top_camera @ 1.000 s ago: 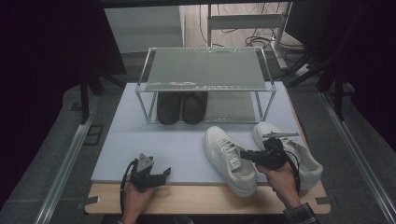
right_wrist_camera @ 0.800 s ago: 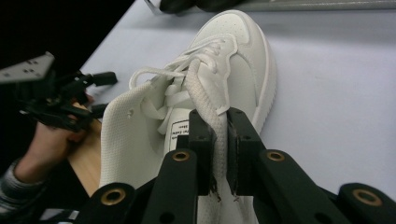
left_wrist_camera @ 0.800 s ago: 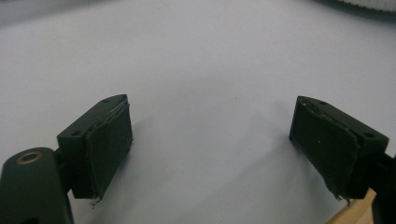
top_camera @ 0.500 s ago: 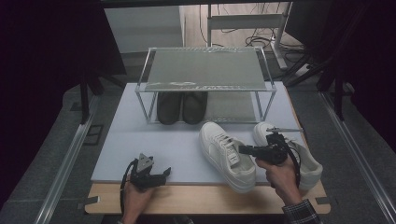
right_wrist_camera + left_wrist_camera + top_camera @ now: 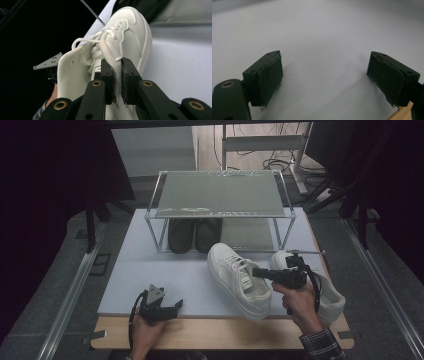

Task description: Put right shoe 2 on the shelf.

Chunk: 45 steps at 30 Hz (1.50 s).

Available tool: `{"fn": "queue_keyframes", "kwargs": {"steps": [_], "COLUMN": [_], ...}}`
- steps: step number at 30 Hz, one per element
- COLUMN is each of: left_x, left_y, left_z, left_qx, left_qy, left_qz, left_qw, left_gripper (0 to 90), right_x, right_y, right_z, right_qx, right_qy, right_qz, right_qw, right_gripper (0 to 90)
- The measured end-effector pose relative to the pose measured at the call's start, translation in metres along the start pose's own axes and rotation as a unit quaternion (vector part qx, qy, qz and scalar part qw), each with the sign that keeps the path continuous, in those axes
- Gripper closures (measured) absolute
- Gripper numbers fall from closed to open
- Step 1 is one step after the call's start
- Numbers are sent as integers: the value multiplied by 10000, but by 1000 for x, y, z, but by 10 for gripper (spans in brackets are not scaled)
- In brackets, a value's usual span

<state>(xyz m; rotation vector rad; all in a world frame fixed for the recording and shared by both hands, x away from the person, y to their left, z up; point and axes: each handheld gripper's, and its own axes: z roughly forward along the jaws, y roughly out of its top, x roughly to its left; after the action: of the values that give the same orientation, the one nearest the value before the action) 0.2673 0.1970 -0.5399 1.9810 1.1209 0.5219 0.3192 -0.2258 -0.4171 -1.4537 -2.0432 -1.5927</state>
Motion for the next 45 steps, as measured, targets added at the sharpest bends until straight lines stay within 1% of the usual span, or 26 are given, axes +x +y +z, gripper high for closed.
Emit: {"fn": "queue_keyframes", "kwargs": {"steps": [6, 10, 19, 31, 37, 42, 45], "left_x": [0, 0, 0, 0, 0, 0, 0], "left_y": [0, 0, 0, 0, 0, 0, 0], "left_z": [0, 0, 0, 0, 0, 0, 0], "left_qx": [0, -6, 2, 11, 11, 3, 2], "left_qy": [1, 2, 6, -1, -1, -5, -4], "left_qz": [0, 0, 7, 10, 10, 4, 4], "left_qw": [10000, 10000, 10000, 10000, 10000, 10000, 10000], "left_gripper": [129, 129, 128, 128, 128, 128, 129], "right_x": [5, 11, 18, 37, 47, 54, 58], "right_y": [9, 18, 31, 52, 64, 76, 84], "right_z": [0, 0, -2, -13, -14, -14, -13], "right_qx": [-75, -135, -248, -352, -417, -516, -568], "right_qy": [148, 300, 456, 629, 738, 769, 777], "right_qz": [74, 141, 184, 135, 141, 145, 197], "right_qw": [9998, 9994, 9985, 9973, 9963, 9956, 9952], "right_gripper": [821, 821, 821, 821, 821, 821, 820]}}
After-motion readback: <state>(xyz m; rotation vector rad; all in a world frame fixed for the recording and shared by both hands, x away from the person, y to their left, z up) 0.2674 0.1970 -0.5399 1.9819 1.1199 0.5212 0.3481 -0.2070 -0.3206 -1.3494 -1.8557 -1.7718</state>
